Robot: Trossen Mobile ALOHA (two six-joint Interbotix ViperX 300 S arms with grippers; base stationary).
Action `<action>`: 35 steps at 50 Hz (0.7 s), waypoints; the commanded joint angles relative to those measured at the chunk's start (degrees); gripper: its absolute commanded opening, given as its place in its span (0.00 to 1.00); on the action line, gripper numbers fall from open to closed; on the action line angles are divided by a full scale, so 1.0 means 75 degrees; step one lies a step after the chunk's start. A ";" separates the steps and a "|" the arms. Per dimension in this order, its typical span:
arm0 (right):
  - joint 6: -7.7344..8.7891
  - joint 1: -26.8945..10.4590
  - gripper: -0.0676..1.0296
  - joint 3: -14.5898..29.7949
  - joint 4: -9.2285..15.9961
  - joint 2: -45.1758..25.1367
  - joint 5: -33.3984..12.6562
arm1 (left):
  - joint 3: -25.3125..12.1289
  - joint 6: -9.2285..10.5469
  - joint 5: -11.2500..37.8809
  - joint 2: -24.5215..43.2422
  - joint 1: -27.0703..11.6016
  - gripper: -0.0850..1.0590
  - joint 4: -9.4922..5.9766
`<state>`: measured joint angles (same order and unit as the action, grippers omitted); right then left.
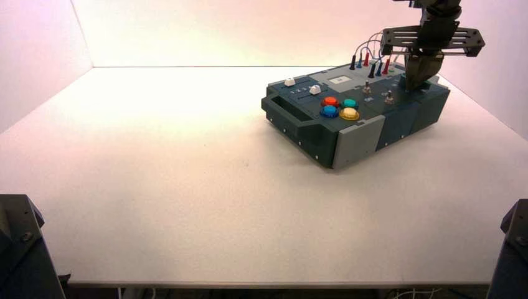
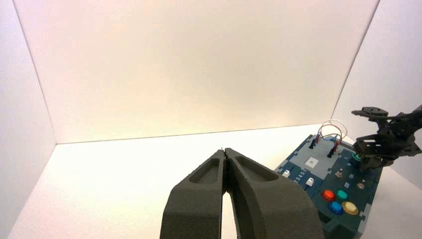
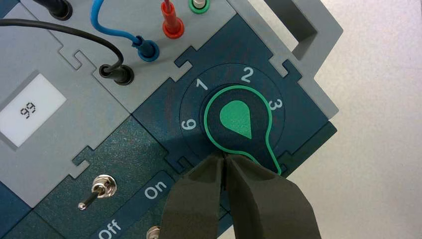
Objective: Turn the knob to position 4.
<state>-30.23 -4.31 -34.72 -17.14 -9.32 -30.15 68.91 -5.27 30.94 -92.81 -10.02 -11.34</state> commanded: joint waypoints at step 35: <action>0.0023 -0.0750 0.04 0.0059 0.0422 0.0035 -0.0035 | -0.0105 0.0000 -0.0094 0.0047 0.0047 0.05 0.0000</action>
<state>-30.15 -8.09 -34.28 -14.68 -9.58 -30.06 68.91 -5.19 30.94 -92.99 -10.02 -11.34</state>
